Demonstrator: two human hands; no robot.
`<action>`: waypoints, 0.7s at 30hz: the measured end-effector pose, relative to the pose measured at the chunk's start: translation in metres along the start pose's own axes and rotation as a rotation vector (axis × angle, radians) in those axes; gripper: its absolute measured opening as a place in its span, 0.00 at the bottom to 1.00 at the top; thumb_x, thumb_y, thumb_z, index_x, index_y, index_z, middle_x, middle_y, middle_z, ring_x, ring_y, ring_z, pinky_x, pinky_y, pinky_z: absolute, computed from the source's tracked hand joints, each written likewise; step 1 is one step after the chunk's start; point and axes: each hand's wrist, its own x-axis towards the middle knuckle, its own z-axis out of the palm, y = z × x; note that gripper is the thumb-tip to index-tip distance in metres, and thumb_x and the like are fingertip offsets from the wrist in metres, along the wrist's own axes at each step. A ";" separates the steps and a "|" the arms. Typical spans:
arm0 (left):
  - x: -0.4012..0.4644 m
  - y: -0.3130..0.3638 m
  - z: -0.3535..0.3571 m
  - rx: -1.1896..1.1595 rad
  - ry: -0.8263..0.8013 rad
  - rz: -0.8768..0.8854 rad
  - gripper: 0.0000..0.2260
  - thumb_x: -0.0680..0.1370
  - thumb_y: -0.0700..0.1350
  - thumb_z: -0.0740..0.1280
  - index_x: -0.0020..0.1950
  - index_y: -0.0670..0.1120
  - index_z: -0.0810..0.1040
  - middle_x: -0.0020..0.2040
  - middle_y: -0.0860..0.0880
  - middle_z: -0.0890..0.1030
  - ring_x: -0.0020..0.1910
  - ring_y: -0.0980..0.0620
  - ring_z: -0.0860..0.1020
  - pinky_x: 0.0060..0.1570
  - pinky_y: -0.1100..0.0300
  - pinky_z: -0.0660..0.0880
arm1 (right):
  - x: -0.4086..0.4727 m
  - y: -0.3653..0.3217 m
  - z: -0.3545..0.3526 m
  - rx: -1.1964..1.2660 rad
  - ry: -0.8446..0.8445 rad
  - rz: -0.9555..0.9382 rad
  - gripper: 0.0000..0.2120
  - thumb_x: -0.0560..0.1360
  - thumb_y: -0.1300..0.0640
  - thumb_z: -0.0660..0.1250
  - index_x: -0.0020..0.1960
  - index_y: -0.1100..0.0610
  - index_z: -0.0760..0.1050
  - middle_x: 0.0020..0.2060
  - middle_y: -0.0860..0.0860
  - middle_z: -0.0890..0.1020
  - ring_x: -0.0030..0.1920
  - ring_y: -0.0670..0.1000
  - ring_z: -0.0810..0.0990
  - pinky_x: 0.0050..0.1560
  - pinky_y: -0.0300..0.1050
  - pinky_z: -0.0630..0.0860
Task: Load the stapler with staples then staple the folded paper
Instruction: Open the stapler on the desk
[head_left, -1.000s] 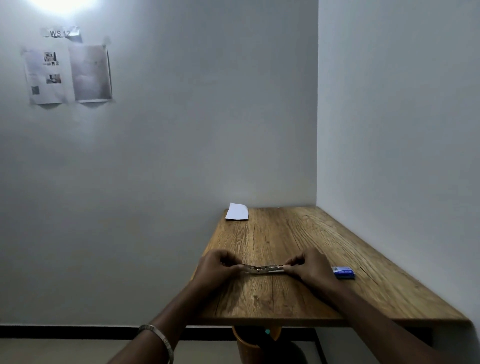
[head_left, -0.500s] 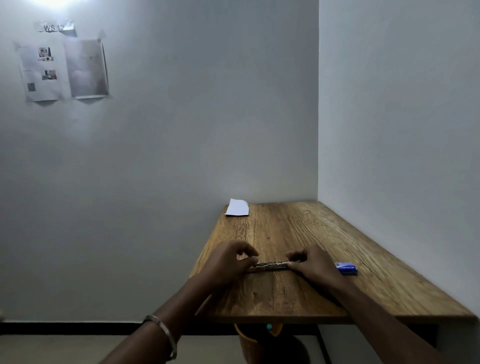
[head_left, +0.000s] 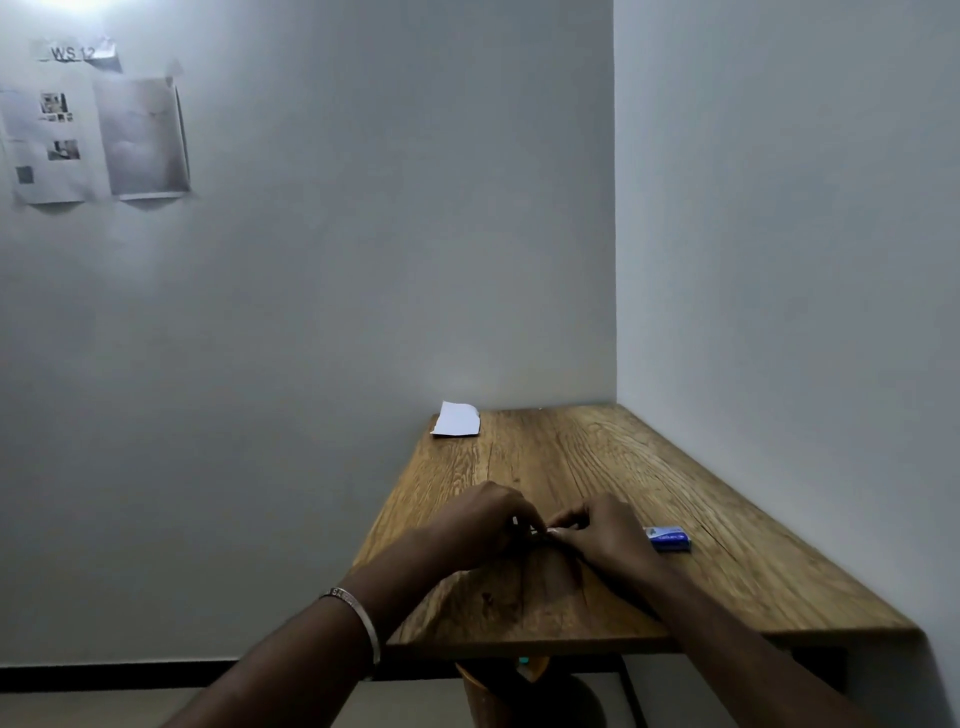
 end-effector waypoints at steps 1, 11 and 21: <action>0.001 0.000 0.000 0.001 -0.004 0.007 0.15 0.78 0.38 0.68 0.63 0.50 0.80 0.58 0.50 0.82 0.54 0.55 0.80 0.51 0.62 0.78 | 0.000 0.000 0.000 0.002 0.002 0.005 0.04 0.73 0.56 0.74 0.46 0.50 0.86 0.43 0.43 0.86 0.46 0.40 0.81 0.48 0.36 0.77; 0.004 -0.004 -0.005 0.093 -0.017 0.038 0.09 0.78 0.41 0.67 0.58 0.48 0.77 0.54 0.49 0.82 0.50 0.53 0.80 0.47 0.59 0.79 | 0.002 -0.001 0.002 0.012 0.003 0.045 0.04 0.73 0.57 0.74 0.46 0.51 0.86 0.45 0.45 0.86 0.48 0.43 0.82 0.49 0.40 0.81; -0.006 -0.011 0.006 -0.061 0.229 -0.099 0.10 0.78 0.47 0.69 0.59 0.52 0.80 0.51 0.55 0.84 0.44 0.61 0.81 0.46 0.63 0.80 | 0.000 -0.003 0.002 -0.015 0.019 0.032 0.05 0.74 0.58 0.73 0.49 0.52 0.84 0.49 0.48 0.84 0.51 0.44 0.81 0.53 0.44 0.80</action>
